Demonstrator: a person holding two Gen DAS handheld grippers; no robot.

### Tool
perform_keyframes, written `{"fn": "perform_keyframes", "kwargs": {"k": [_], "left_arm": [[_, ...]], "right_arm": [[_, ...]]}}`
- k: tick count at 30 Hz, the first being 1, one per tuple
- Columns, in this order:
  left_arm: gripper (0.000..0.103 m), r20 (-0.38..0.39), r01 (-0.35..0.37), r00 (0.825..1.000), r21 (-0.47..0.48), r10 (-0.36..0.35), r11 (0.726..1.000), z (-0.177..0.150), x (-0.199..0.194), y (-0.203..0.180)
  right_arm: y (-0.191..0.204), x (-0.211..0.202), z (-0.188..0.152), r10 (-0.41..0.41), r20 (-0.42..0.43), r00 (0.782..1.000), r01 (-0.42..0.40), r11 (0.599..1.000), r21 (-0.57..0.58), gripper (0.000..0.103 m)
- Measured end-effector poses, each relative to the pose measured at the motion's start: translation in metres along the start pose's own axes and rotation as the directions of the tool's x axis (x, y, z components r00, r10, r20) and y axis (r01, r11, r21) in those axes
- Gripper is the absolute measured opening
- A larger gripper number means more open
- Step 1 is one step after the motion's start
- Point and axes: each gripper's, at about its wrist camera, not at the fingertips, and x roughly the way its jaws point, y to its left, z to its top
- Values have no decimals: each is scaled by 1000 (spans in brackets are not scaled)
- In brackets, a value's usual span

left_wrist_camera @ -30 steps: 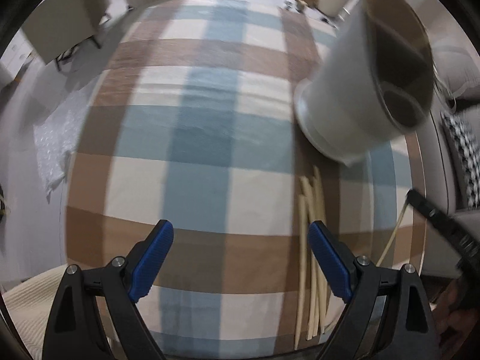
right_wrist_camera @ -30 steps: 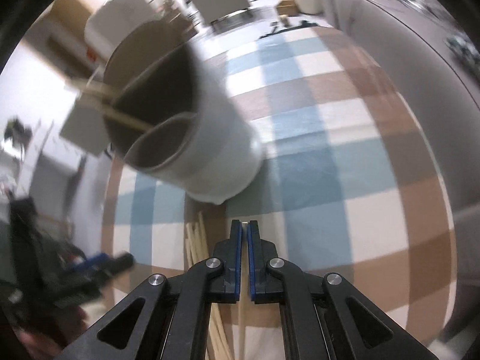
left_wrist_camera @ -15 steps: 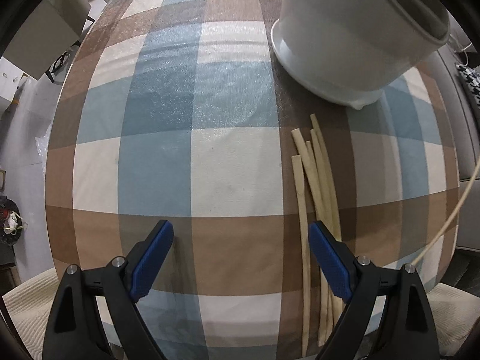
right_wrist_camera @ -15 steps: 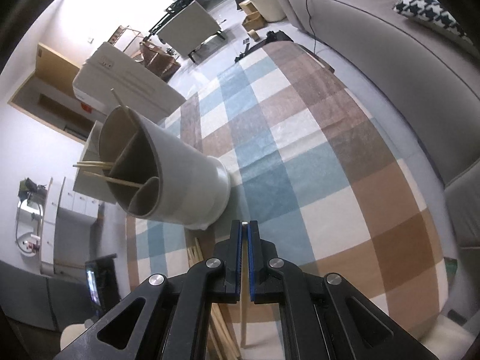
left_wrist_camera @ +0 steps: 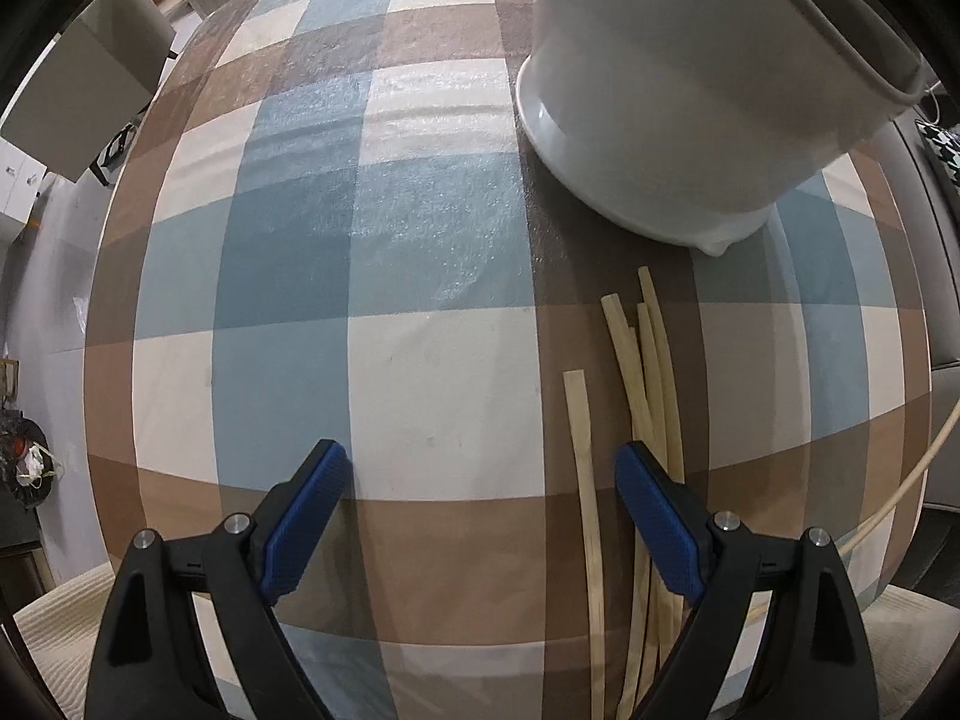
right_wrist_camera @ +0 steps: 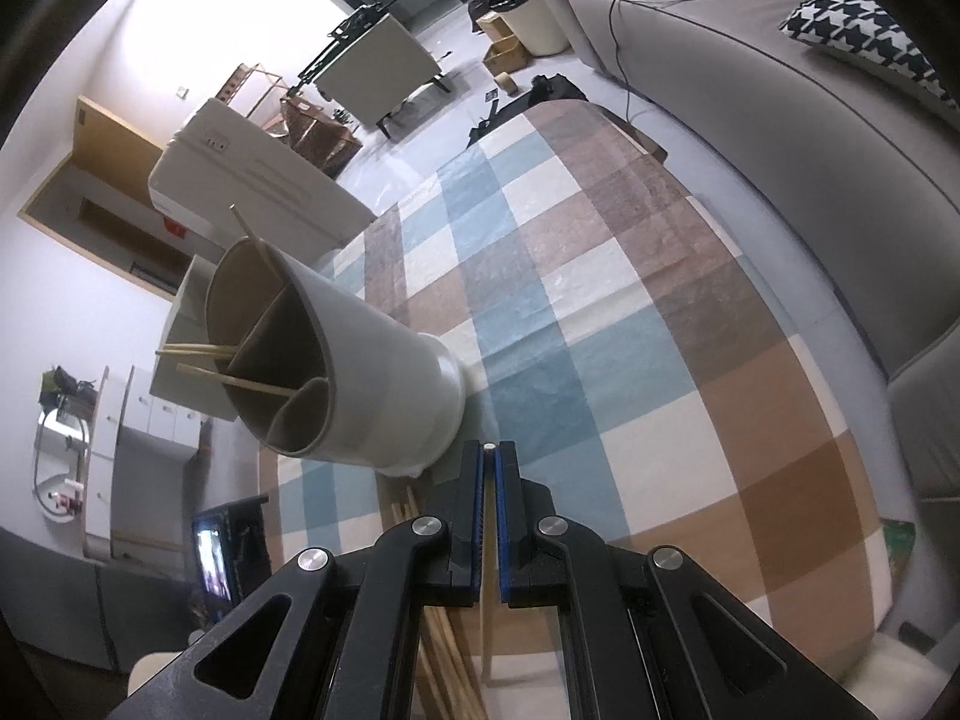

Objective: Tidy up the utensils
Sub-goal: 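Lift the right tool's chopstick while the left tool grasps another chopstick from the bundle, then raise both held chopsticks above the white utensil holder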

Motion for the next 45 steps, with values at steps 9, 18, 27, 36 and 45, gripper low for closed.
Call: {"fn": "perform_keyframes", "kwargs": {"k": [9, 18, 27, 36, 45], "left_arm": [[9, 24, 36, 999, 39, -37, 999, 13, -13, -11], [2, 89, 151, 985, -16, -149, 988, 13, -30, -3], [1, 330, 274, 908, 2, -259, 962, 11, -96, 14], [1, 442, 312, 846, 43, -298, 949, -2, -122, 15], [1, 448, 255, 851, 101, -273, 962, -25, -138, 15]], "right_arm": [[8, 6, -1, 5, -11, 1000, -5, 1000, -18, 3], [24, 6, -3, -4, -10, 1000, 3, 997, -72, 3], [71, -5, -12, -8, 53, 999, 22, 963, -269, 3], [97, -14, -32, -46, 135, 990, 97, 910, -403, 2], [106, -37, -54, -46, 219, 975, 141, 886, -443, 2]]}}
